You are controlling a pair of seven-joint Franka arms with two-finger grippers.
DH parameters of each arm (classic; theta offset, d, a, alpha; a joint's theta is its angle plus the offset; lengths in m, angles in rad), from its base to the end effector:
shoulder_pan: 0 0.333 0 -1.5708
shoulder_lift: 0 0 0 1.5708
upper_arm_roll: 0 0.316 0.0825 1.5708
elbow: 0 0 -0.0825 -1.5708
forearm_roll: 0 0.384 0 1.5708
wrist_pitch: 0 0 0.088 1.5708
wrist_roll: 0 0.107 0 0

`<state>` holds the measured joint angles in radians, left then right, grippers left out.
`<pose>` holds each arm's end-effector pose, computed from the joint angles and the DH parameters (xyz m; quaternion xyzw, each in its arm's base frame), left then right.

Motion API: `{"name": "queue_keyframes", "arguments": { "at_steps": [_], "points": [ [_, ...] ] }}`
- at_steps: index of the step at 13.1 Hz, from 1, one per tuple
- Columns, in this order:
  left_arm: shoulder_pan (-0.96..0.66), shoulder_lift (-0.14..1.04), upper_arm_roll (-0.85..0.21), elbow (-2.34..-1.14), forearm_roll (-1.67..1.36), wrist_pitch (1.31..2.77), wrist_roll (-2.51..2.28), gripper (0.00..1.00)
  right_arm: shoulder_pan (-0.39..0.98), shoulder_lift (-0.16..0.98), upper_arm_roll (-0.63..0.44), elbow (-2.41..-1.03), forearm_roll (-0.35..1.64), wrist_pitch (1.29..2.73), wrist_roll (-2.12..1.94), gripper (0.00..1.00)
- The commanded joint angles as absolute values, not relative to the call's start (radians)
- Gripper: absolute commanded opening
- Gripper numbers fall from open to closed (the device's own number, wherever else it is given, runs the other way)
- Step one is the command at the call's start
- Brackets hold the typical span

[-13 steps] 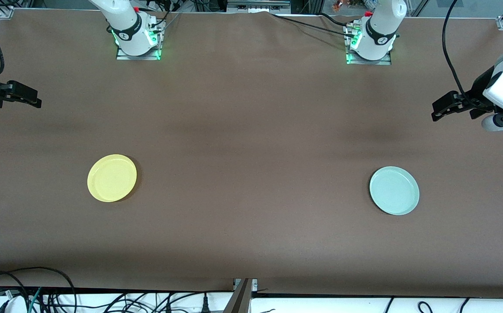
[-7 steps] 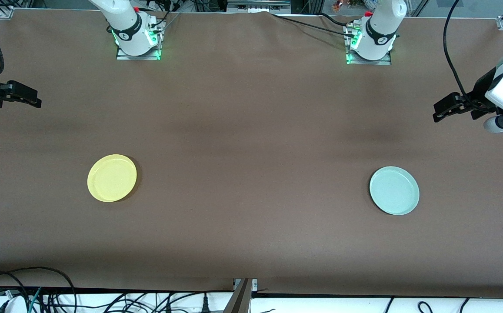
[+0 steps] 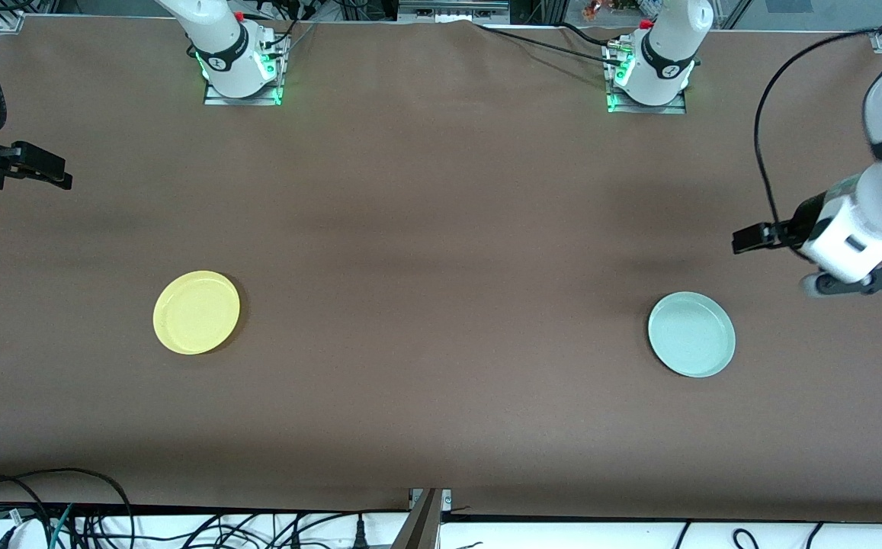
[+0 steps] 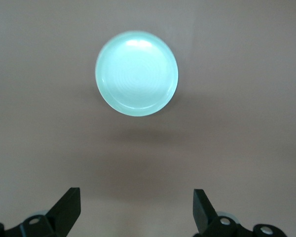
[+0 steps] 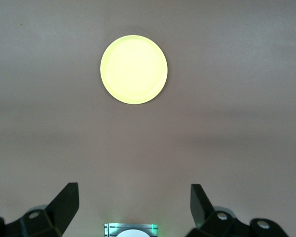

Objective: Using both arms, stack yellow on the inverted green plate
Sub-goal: 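Reach the left gripper to the green plate rim and grasp it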

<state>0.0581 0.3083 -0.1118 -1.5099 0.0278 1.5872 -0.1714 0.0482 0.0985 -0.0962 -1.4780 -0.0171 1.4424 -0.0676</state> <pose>0.6276 -0.0228 0.4717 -0.9918 -0.0573 0.1139 0.0095 0.5698 -0.0266 0.6021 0.9976 0.0092 -0.0674 0.0094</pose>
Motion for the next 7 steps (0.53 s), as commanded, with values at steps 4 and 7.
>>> {"name": "queue_keyframes", "arguments": {
  "at_steps": [4, 7],
  "points": [
    [0.041, 0.433, -0.115, -1.393, 0.115, 1.566, -0.163, 1.0, 0.038, 0.095, -0.092, -1.479, -0.02, 1.445, -0.078, 1.0],
    [0.099, 0.48, -0.115, -1.4, 0.101, 1.615, -0.08, 1.0, 0.038, 0.094, -0.092, -1.479, -0.021, 1.445, -0.078, 1.0]
  ]
}}
